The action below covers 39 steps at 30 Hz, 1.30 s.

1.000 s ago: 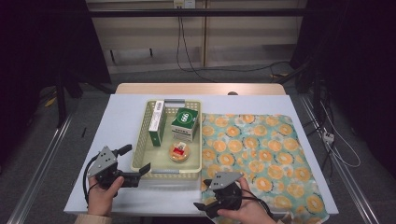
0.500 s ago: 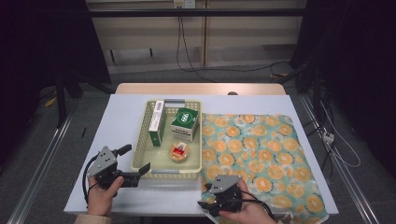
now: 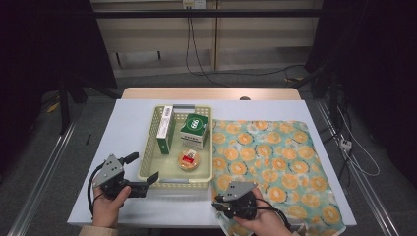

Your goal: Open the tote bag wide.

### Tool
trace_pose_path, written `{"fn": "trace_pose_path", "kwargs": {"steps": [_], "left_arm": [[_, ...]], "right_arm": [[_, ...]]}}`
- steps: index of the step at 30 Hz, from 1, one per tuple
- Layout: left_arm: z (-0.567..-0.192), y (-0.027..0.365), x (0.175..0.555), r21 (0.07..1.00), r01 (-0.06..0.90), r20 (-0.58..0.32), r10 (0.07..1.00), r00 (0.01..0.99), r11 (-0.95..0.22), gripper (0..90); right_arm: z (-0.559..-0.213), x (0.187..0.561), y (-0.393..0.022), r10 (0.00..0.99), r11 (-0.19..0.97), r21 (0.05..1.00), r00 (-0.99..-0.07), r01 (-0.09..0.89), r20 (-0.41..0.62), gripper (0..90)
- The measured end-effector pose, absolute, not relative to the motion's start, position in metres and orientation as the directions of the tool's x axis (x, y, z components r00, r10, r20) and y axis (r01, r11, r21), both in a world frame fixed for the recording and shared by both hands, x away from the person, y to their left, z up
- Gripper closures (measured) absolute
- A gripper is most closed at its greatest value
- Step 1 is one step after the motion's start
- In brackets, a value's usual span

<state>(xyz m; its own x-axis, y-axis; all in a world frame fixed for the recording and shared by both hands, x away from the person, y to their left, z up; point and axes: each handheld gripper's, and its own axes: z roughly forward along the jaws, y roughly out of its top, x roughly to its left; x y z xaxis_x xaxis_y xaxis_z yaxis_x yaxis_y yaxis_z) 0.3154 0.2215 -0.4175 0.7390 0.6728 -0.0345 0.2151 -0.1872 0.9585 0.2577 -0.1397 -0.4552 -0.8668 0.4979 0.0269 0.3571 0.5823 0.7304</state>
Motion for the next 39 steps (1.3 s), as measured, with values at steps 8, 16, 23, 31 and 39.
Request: {"fn": "trace_pose_path", "kwargs": {"steps": [8,16,23,31,39], "left_arm": [[-0.416,0.222,0.316,0.959,0.213,-0.032,0.675,0.738,-0.188,3.5],[-0.416,0.223,0.316,0.959,0.214,-0.035,0.674,0.738,-0.185,3.7],[-0.415,0.222,0.316,0.96,0.211,-0.033,0.673,0.739,-0.185,3.8],[-0.415,0.223,0.317,0.961,0.212,-0.039,0.671,0.74,-0.177,3.9],[-0.415,0.223,0.317,0.96,0.214,-0.04,0.671,0.74,-0.179,4.0]], "right_arm": [[-0.452,0.268,-0.149,0.545,0.524,0.754,-0.836,0.396,0.06,90.0],[-0.431,0.293,-0.169,0.611,0.444,0.79,-0.788,0.423,0.079,90.0],[-0.426,0.323,-0.179,0.669,0.409,0.791,-0.739,0.455,0.079,90.0],[-0.409,0.364,-0.194,0.734,0.325,0.808,-0.67,0.492,0.112,90.0],[-0.397,0.405,-0.194,0.778,0.281,0.816,-0.618,0.505,0.115,90.0]]}}
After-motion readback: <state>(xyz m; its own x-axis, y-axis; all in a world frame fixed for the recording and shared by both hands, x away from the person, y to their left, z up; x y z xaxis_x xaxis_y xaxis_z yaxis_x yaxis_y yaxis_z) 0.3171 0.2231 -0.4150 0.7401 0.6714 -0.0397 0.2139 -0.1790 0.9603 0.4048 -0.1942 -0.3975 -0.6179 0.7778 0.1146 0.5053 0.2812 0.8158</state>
